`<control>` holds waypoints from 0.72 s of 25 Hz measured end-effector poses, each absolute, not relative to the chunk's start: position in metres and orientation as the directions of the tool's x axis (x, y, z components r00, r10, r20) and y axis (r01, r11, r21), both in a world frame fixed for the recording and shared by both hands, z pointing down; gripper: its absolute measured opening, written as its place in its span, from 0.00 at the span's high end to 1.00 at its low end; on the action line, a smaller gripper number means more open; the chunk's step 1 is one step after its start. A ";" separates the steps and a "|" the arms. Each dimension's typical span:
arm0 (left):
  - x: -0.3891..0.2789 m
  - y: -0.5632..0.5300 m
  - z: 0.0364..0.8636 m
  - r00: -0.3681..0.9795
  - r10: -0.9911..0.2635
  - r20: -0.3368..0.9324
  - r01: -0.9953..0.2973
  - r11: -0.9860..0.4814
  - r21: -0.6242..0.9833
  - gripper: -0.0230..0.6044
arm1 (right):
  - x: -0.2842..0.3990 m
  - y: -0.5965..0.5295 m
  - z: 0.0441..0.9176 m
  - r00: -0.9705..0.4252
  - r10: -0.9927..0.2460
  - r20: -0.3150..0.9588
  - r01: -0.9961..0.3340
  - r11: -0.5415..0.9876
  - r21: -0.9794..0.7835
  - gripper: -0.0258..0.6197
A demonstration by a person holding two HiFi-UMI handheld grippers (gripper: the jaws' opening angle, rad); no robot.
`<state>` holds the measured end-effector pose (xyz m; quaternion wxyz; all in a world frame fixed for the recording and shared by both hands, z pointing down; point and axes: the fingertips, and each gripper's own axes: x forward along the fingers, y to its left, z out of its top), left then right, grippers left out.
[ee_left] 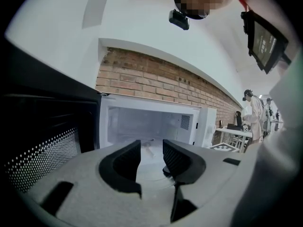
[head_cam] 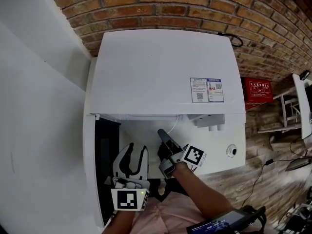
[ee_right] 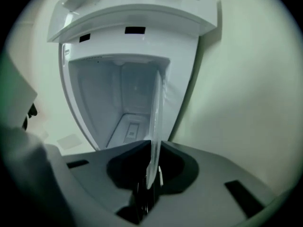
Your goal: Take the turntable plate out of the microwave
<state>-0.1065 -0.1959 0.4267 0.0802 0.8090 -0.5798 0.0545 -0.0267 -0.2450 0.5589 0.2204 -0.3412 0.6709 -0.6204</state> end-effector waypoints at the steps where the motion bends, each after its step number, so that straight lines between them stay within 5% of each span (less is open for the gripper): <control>1: -0.106 -0.196 0.427 0.323 -0.929 0.180 -0.946 -0.316 0.068 0.72 | -0.027 -0.240 0.558 -0.674 -0.729 0.120 -0.185 0.010 -0.983 0.89; 12: -0.107 -0.199 0.430 0.312 -0.931 0.187 -0.950 -0.306 0.062 0.72 | -0.020 -0.255 0.562 -0.689 -0.724 0.024 -0.172 0.131 -0.976 0.84; 18: -0.111 -0.199 0.433 0.289 -0.936 0.200 -0.957 -0.283 0.059 0.72 | -0.016 -0.271 0.562 -0.707 -0.706 -0.048 -0.051 0.119 -0.992 0.82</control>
